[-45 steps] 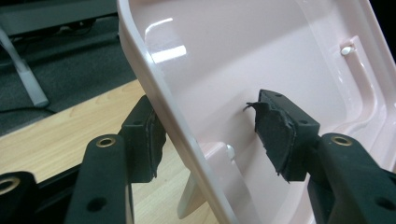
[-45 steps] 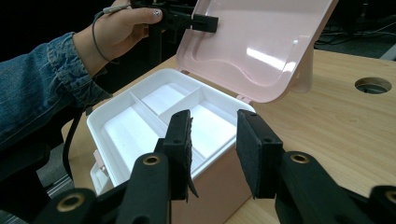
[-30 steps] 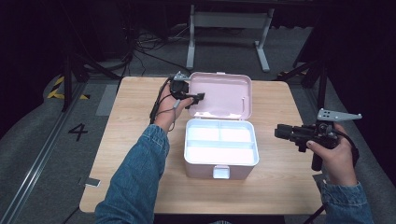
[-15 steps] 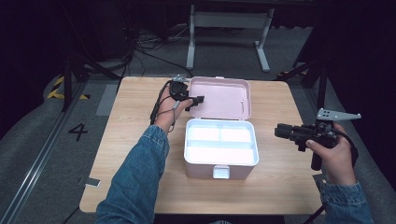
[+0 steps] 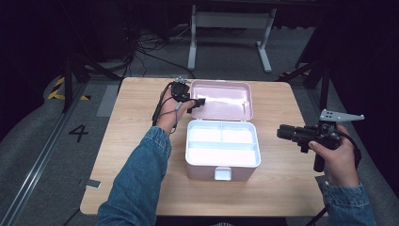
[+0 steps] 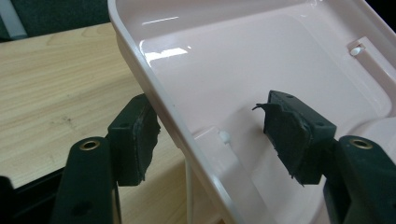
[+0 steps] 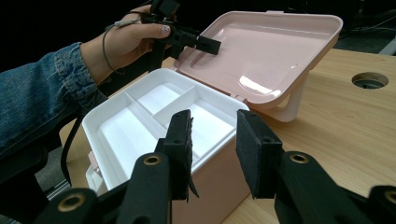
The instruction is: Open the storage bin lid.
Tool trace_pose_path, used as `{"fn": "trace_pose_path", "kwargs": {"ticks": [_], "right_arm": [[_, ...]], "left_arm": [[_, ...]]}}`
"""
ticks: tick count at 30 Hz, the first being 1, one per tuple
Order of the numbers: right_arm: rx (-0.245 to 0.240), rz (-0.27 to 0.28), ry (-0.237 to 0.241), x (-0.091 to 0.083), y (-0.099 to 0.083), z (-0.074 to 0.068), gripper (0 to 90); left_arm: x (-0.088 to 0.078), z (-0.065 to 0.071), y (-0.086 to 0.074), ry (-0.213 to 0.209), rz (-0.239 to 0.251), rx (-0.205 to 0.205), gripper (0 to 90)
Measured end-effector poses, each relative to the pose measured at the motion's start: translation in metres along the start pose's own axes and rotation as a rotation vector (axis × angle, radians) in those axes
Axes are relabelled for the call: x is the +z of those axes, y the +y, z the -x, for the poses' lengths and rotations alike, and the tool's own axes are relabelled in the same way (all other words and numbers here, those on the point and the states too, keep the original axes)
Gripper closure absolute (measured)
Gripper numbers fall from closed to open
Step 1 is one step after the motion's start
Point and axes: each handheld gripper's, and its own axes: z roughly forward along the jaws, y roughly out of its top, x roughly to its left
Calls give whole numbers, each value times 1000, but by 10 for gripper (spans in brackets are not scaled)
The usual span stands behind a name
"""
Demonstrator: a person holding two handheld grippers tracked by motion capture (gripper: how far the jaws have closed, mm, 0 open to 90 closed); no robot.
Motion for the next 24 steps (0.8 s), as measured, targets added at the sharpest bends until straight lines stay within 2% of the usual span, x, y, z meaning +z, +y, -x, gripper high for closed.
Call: {"fn": "trace_pose_path", "kwargs": {"ticks": [4,11,18,24], "right_arm": [[-2,4,-8,0,0,0,663],[2,7,-8,0,0,0,640],[11,8,-10,2,-1,0,618],[11,12,-14,1,-1,1,609]], "left_arm": [[2,0,0,9,-32,-11,338],[5,-1,-2,14,-65,-75,295],[6,-1,-3,32,-58,-27,215],[4,0,-1,56,-46,22,222]]}}
